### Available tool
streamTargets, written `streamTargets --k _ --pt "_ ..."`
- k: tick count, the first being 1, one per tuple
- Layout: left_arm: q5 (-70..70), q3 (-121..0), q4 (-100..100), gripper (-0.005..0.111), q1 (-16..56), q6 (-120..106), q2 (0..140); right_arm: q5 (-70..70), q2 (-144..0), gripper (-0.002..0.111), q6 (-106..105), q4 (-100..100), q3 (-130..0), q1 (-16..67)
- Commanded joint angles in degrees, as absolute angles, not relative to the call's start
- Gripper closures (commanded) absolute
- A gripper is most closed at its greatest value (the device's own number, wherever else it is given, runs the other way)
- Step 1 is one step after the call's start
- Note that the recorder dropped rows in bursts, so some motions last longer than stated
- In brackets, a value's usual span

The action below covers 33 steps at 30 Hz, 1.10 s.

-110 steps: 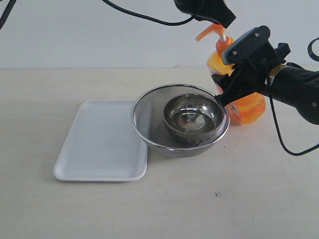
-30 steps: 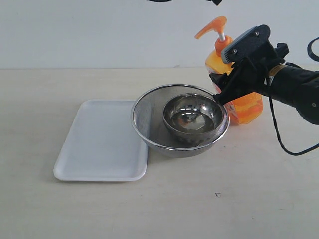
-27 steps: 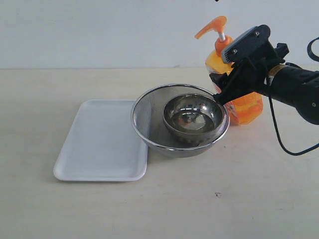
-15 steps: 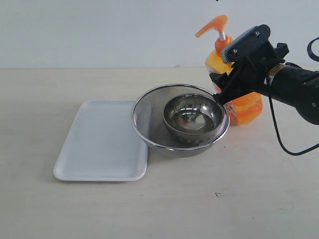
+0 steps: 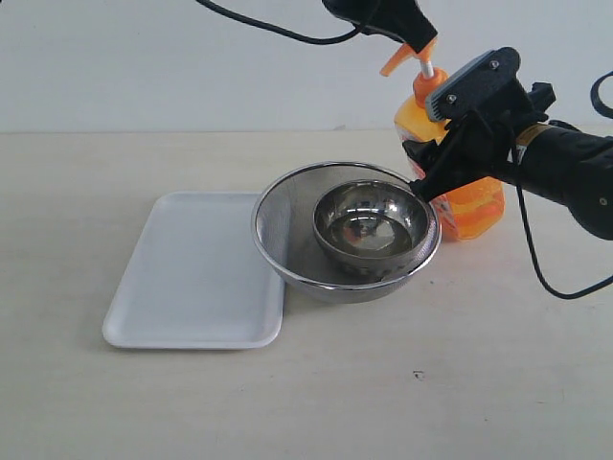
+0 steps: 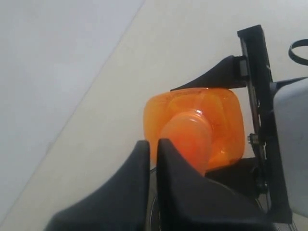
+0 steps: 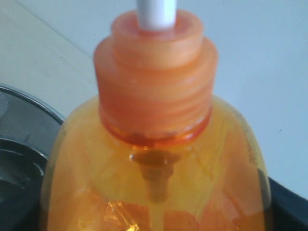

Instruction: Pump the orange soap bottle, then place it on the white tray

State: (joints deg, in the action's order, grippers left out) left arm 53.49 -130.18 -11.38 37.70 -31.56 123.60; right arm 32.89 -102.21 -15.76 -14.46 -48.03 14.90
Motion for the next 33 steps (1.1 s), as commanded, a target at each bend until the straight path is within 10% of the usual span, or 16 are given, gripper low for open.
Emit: streamTargets --k 1,33 --pt "53.8 -130.0 -11.7 0.102 37.9 -30.9 123.4 34.9 -101.2 0.108 -15.5 -14.9 -48.6 15.0" --pt "52.5 -130.0 -15.8 0.102 37.9 -32.5 123.4 34.3 -101.2 0.108 -15.5 -14.9 -48.6 15.0"
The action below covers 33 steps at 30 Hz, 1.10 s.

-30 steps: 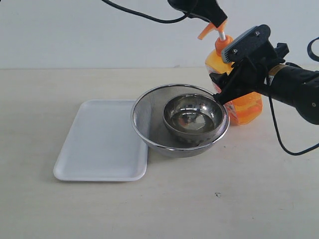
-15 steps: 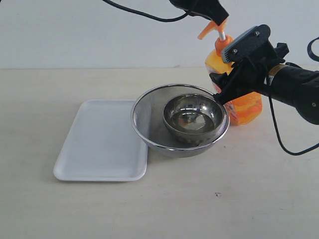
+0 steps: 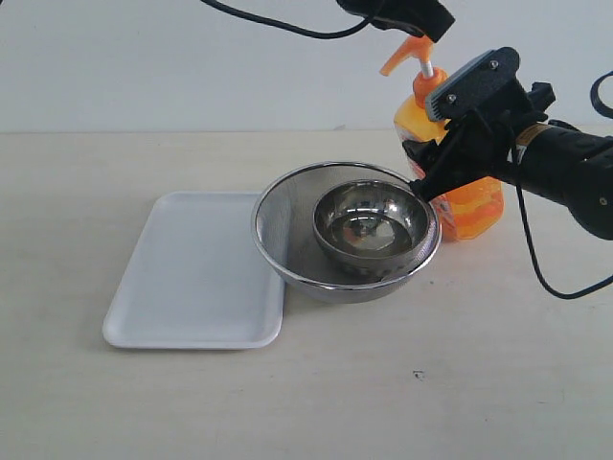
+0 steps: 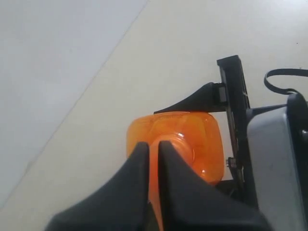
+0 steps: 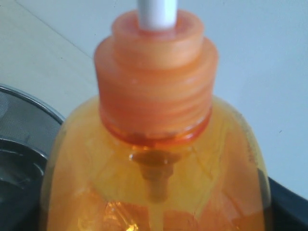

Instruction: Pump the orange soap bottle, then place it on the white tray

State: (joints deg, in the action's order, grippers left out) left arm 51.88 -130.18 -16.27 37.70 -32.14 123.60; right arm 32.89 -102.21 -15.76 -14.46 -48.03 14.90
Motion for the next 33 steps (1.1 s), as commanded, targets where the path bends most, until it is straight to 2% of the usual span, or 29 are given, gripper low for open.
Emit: streamTargets --k 1,33 --pt "52.6 -130.0 -15.0 0.102 37.9 -32.5 123.4 34.3 -101.2 0.108 -15.5 -14.9 -48.6 15.0" --pt "56.9 -129.9 -15.5 0.102 37.9 -32.4 126.5 34.3 -101.2 0.108 -15.8 -14.9 -48.6 15.0"
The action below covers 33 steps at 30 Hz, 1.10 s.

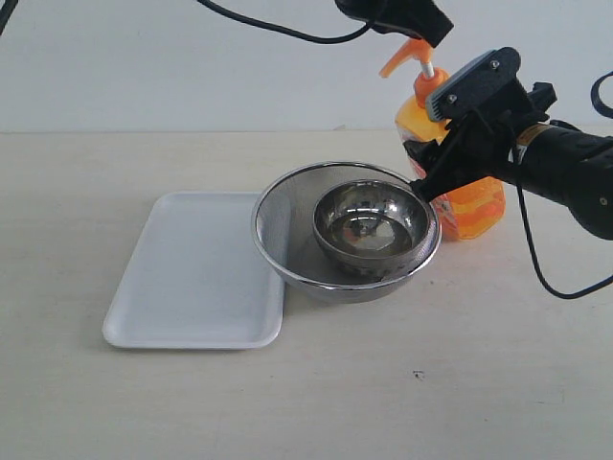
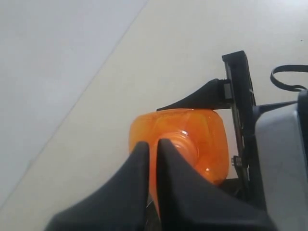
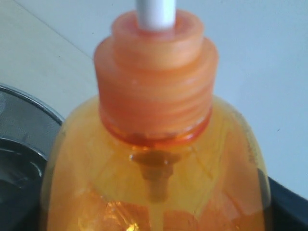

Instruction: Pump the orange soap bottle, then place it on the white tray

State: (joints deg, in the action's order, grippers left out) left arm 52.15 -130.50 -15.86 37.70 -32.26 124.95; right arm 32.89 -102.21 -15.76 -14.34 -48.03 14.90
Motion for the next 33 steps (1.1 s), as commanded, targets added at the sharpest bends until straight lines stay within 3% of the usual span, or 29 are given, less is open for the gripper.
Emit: streamTargets --k 1,33 --pt "57.1 -129.9 -15.4 0.102 37.9 -32.4 126.5 34.3 -101.2 0.108 -15.9 -14.9 -48.6 15.0" --pt "59.8 -129.9 -15.2 0.102 37.9 -32.1 128.2 34.4 -101.2 0.108 -15.9 -14.9 -48.6 15.0"
